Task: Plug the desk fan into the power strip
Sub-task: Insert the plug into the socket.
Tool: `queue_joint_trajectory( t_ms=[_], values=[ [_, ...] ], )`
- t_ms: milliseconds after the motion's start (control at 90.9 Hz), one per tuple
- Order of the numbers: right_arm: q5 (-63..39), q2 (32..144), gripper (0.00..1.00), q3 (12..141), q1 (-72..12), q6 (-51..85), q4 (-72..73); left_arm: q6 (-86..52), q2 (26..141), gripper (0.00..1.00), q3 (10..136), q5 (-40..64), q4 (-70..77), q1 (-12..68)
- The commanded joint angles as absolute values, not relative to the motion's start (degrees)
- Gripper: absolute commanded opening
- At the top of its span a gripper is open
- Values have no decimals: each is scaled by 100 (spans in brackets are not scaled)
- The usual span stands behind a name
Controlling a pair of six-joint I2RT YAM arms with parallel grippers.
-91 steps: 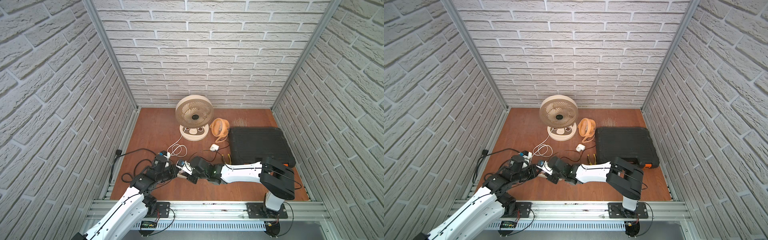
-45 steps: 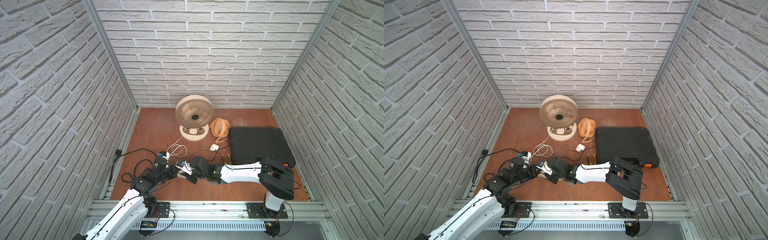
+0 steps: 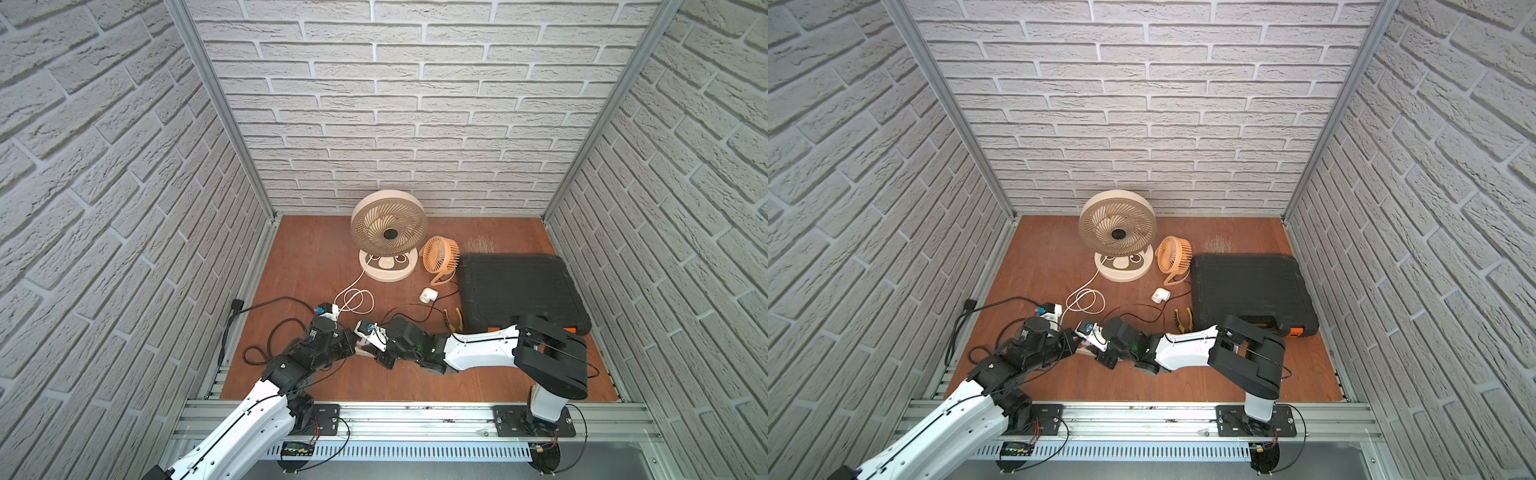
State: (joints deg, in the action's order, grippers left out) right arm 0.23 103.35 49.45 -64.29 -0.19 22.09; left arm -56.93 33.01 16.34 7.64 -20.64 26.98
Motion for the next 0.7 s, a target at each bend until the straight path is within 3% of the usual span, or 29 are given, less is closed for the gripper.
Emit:
queue_joint_trajectory(
  t_ms=[0, 330, 693],
  values=[
    [-354, 11268, 3, 4524, -6570, 325, 1213, -5797, 3503, 0, 1312, 1229, -2663, 2948],
    [-103, 11059, 3, 4217, -6639, 339, 1220, -6039, 3544, 0, 1301, 1043, -2563, 3342],
    [-1, 10820, 4, 4796, -6741, 120, 365, -6117, 3375, 0, 1255, 981, -2670, 3409]
  ],
)
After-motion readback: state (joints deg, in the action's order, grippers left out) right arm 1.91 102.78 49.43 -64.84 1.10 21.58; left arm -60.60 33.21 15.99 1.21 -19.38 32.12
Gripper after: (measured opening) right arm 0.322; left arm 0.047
